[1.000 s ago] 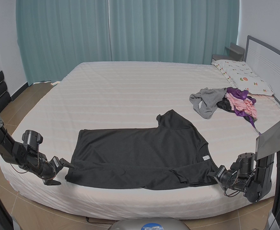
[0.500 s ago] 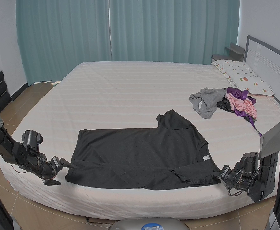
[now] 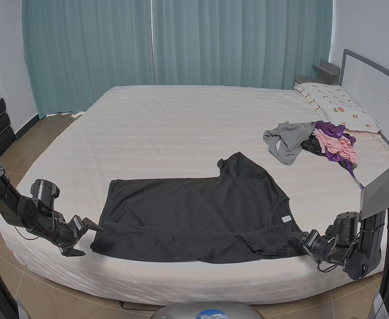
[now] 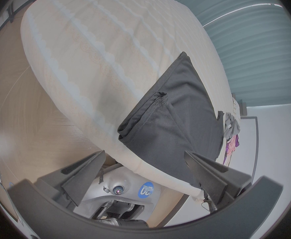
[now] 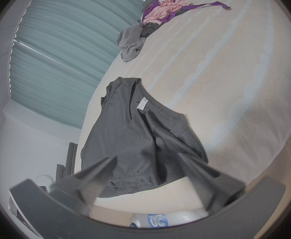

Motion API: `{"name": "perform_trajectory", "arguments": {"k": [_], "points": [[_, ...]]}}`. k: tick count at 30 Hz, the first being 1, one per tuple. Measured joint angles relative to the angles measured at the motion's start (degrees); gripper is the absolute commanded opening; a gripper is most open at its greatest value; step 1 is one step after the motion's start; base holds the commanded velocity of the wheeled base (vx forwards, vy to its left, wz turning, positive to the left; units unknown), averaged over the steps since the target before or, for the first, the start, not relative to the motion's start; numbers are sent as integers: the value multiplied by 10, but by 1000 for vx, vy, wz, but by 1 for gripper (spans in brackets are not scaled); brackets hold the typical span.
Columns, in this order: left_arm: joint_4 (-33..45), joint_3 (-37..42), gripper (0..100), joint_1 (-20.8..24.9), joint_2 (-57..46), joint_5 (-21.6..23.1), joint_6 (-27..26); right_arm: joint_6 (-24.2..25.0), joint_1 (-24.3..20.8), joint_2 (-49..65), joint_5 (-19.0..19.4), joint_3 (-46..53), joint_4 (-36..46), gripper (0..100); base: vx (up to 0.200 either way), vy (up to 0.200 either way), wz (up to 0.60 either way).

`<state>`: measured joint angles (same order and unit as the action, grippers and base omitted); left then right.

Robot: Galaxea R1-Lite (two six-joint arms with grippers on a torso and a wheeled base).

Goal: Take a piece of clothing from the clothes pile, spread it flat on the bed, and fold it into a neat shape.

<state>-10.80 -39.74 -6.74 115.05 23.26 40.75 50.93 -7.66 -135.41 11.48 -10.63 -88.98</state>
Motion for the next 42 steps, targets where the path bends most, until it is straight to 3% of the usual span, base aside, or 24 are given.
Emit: {"name": "perform_trajectory", "arguments": {"k": [8, 42], "points": [[0, -14, 100, -1, 0, 0, 34, 2, 21, 34, 15, 5, 0, 100, 200, 0, 0], [-5, -23, 100, 0, -2, -6, 42, 3, 29, 59, 18, 5, 0, 100, 0, 6, 0]]}}
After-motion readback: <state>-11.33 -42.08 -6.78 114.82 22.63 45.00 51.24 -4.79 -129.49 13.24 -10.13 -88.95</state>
